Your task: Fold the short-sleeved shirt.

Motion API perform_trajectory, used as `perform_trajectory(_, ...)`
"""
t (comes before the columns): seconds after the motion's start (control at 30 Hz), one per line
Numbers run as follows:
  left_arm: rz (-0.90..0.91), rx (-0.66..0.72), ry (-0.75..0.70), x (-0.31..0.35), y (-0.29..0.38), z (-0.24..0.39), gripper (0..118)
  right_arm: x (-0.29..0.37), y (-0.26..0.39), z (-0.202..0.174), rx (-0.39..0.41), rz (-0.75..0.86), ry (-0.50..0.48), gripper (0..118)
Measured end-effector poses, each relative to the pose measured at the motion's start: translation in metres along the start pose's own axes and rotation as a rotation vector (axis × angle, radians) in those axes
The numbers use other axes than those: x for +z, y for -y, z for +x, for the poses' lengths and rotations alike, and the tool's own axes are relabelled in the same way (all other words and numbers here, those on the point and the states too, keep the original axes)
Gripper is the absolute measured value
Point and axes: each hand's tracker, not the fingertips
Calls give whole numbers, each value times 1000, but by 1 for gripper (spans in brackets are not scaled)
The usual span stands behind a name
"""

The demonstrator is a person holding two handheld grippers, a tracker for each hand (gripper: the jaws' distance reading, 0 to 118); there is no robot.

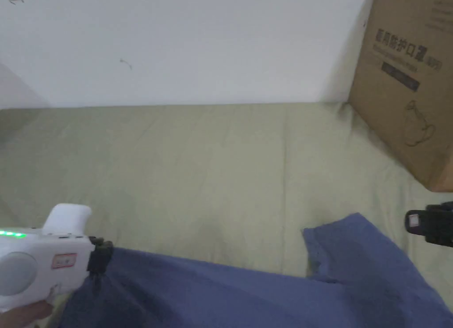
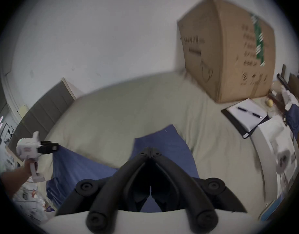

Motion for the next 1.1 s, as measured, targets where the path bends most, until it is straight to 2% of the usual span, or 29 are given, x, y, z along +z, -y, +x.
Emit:
perform_trajectory(0.03, 4, 2, -2, 3, 1, 2, 0, -22, -11, 7, 24, -82, 16, 45)
perform_trajectory(0.07, 9, 3, 1, 6, 3, 4, 0, -41, -18, 11, 58, -110, 44, 89)
perform_trajectory(0.1, 12, 3, 8, 7, 4, 8, 0, -57, -22, 14, 78, -146, 62, 101)
perform_trajectory(0.13, 15, 2, 18, 8, 5, 8, 0, -75, -24, 17, 85, -209, 109, 101)
perform_trajectory(0.17, 15, 4, 30, 10, 6, 8, 0, -88, -22, 20, 66, -230, 127, 118)
perform_trajectory(0.23, 15, 10, 37, 10, 8, 9, 0, -118, -23, 27, 14, -276, 120, 109)
perform_trajectory(0.33, 43, 12, 16, 13, 13, 7, 0, -134, -18, 38, -38, -351, 178, 110)
perform_trajectory(0.43, 35, 20, 21, 9, 15, 4, 0, -150, -10, 48, -5, -413, 283, 108)
perform_trajectory(0.47, 24, 29, 22, 6, 17, 3, 0, -155, -8, 49, 10, -449, 315, 100)
perform_trajectory(0.5, 15, 34, 22, 3, 18, 1, 0, -154, -6, 50, 31, -474, 320, 85)
perform_trajectory(0.53, 7, 39, 19, 2, 20, 1, 0, -149, -4, 49, 36, -447, 299, 80)
perform_trajectory(0.57, -1, 44, 17, 0, 22, 0, 0, -140, -5, 45, 51, -411, 276, 65)
perform_trajectory(0.6, -10, 48, 15, -2, 23, 0, 0, -140, -7, 42, 69, -406, 249, 43)
perform_trajectory(0.63, -16, 54, 16, -2, 26, -1, 0, -136, -8, 40, 100, -418, 230, 12)
perform_trajectory(0.67, -19, 62, 18, -2, 27, -2, 0, -131, -7, 36, 138, -429, 235, 0)
perform_trajectory(0.73, -24, 73, 17, -1, 29, -1, 0, -114, -12, 29, 170, -381, 215, 0)
perform_trajectory(0.8, -25, 84, 13, 2, 32, -1, 0, -95, -17, 27, 159, -343, 195, 0)
perform_trajectory(0.93, -15, 109, 16, 17, 33, -2, 0, -53, -26, 32, 6, -195, 115, 0)
perform_trajectory(1.03, 6, 109, 15, 27, 28, -3, 0, -21, -34, 36, -70, -27, 51, 0)
perform_trajectory(1.1, 24, 103, 2, 31, 18, -4, 0, -7, -46, 39, -152, 18, 7, 0)
